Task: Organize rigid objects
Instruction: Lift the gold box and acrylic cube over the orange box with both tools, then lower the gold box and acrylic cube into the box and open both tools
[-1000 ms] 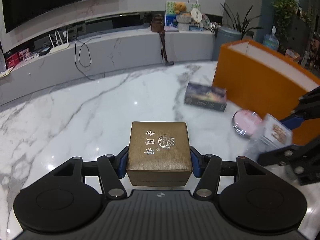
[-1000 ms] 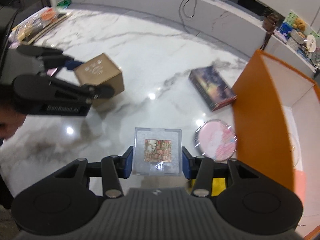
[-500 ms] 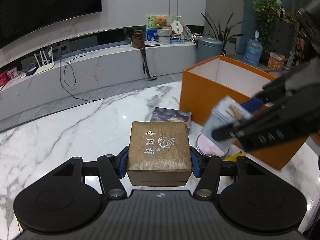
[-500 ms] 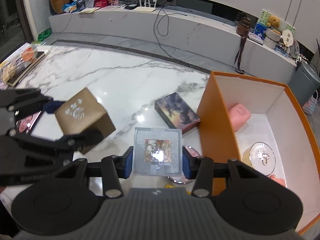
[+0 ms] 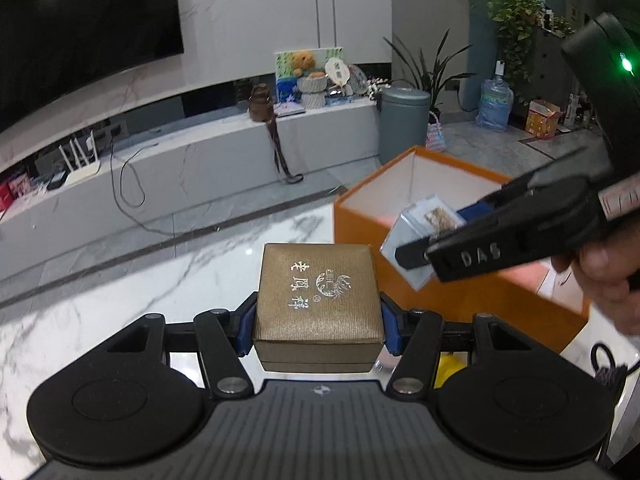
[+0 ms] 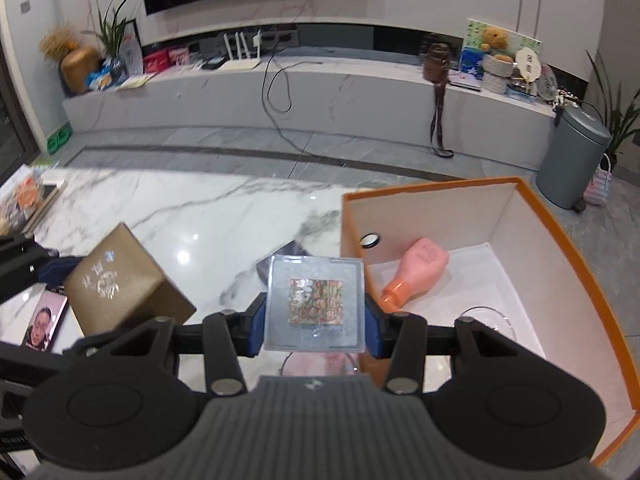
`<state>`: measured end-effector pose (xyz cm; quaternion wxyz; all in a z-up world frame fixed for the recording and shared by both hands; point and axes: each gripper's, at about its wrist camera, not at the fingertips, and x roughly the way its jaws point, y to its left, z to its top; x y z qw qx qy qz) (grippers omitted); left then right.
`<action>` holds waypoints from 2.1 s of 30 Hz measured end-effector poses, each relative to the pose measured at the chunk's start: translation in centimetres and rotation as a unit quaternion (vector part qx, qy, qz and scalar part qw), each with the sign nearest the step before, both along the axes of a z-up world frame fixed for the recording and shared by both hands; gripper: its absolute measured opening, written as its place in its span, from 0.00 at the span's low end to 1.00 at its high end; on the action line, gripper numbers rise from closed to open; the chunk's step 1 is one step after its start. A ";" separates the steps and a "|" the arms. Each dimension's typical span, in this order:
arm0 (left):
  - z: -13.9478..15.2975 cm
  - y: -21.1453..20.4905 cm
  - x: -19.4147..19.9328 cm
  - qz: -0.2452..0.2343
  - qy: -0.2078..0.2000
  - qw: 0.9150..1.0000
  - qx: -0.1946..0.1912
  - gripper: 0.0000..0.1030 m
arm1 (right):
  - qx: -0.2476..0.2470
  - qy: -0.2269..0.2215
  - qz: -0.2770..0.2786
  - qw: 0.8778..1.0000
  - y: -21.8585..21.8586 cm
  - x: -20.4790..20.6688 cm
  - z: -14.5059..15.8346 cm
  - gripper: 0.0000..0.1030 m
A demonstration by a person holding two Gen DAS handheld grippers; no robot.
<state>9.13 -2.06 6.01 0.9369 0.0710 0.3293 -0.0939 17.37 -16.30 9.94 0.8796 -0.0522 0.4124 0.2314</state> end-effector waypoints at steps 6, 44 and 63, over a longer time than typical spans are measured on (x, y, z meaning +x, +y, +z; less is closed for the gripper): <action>1.0 -2.7 1.1 -0.022 -0.003 1.000 0.004 0.65 | 0.015 -0.013 -0.018 1.000 -2.7 -0.1 1.2 0.45; -1.7 -13.4 13.7 -0.140 0.101 0.984 0.042 0.65 | 0.015 0.047 -0.188 0.981 -14.3 7.4 -3.2 0.45; -6.8 -17.8 19.9 -0.141 0.133 0.975 0.109 0.65 | 0.001 0.086 -0.228 0.970 -16.3 9.4 -6.1 0.45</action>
